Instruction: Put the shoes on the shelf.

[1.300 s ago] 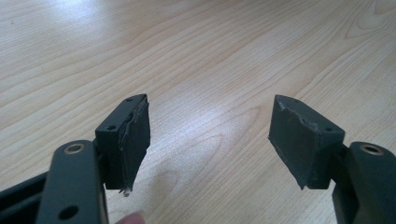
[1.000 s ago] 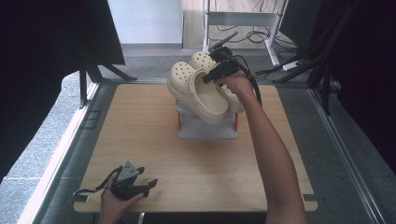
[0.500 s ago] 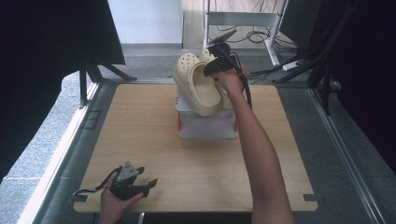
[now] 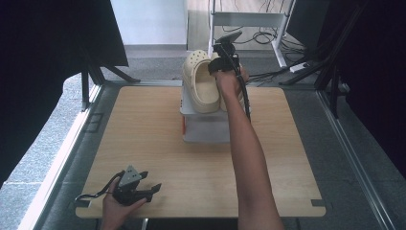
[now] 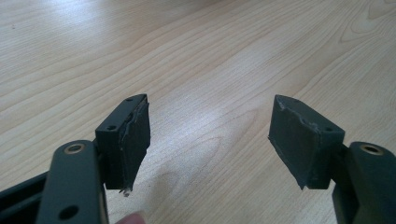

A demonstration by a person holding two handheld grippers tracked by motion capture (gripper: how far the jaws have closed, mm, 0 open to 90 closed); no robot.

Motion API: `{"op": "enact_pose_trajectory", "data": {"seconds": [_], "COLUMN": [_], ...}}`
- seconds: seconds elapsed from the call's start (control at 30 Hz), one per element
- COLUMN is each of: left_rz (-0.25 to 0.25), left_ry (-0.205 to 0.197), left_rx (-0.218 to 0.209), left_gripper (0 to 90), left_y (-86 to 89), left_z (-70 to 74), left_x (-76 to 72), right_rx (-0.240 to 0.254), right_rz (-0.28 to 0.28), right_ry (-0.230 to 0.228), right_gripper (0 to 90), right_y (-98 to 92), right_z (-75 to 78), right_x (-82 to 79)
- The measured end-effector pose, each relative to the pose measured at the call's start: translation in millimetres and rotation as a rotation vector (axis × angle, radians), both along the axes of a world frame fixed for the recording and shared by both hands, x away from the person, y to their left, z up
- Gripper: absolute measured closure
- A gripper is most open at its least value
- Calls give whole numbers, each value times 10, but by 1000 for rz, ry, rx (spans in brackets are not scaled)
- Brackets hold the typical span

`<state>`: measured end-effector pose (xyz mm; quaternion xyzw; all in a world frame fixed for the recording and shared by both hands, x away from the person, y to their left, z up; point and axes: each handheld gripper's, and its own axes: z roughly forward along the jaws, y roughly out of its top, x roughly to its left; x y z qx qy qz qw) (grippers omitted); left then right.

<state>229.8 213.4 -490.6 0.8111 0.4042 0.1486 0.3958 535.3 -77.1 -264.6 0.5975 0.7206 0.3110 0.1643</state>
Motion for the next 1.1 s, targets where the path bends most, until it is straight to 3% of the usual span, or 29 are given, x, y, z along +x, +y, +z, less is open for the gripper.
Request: {"op": "enact_pose_trajectory", "data": {"seconds": [0.1,0.37,0.6,0.7,0.9,0.93,1.0,1.1], "left_rz": [1,-1,-2,-2,1,1,1,3], "left_ry": [2,-1,1,-1,1,1,1,4], "left_rx": [-4,-5,-9,-7,-10,-11,-13,-15], "left_gripper": [298,298,298,298,298,297,297,298], "left_y": [-4,3,-4,-2,-8,-8,-5,-3], "left_z": [-2,5,-1,2,-1,1,6,12], "left_x": [4,4,3,4,6,7,11,13], "right_rx": [-2,15,-3,-12,-1,2,5,4], "right_rz": [-61,-119,-152,-143,-104,-75,-65,2], "right_ry": [-6,-21,-28,-17,-35,-33,-31,-34], "right_gripper": [659,658,649,615,526,487,483,476], "right_y": [41,110,152,141,97,71,61,0], "right_z": [-31,-93,-178,-244,-224,-195,-186,-147], "right_x": [6,38,63,67,48,23,13,-48]}}
